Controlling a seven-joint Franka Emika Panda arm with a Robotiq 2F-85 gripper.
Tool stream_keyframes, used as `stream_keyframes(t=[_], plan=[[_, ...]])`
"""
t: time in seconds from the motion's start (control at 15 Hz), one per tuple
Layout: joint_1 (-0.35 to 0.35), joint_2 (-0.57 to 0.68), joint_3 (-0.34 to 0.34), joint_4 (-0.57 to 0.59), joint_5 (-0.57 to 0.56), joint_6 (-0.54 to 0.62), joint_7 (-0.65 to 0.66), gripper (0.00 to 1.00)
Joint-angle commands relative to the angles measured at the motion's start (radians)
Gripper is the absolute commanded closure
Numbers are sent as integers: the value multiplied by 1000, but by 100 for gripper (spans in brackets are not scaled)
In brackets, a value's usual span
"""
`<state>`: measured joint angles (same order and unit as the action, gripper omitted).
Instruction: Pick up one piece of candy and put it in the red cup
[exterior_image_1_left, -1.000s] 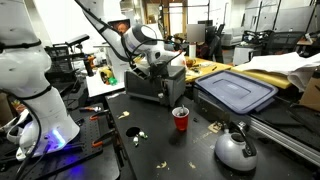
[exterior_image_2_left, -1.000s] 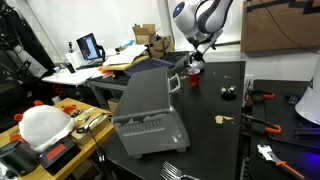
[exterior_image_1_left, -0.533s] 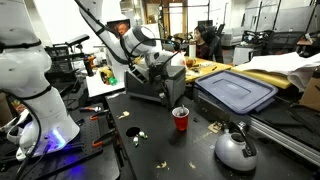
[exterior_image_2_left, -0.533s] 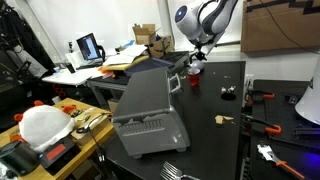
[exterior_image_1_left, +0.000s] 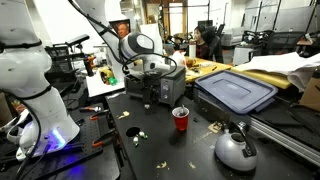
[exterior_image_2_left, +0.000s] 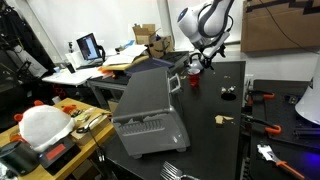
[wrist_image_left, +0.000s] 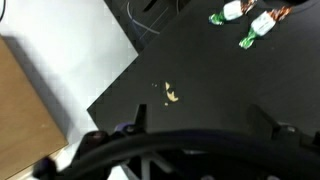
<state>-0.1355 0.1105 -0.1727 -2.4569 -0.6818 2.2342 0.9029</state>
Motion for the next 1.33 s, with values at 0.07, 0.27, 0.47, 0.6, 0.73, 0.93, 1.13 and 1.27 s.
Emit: stream_keyframes(t=[0.07,0.27,0.47,0.6,0.73,0.93,1.13,1.27], plan=[[-39,41,-15,4,289,-11,-246,0],[-63,65,-28,11,472,-25,-386,0],[-73,73,-44,11,600,-20,-468,0],[-74,70,-48,5,654,-10,-492,0],[-65,65,-48,-3,676,7,-487,0],[-55,64,-46,-9,689,3,-489,0],[-66,73,-43,4,754,-30,-531,0],[-66,75,-47,3,769,-24,-538,0]])
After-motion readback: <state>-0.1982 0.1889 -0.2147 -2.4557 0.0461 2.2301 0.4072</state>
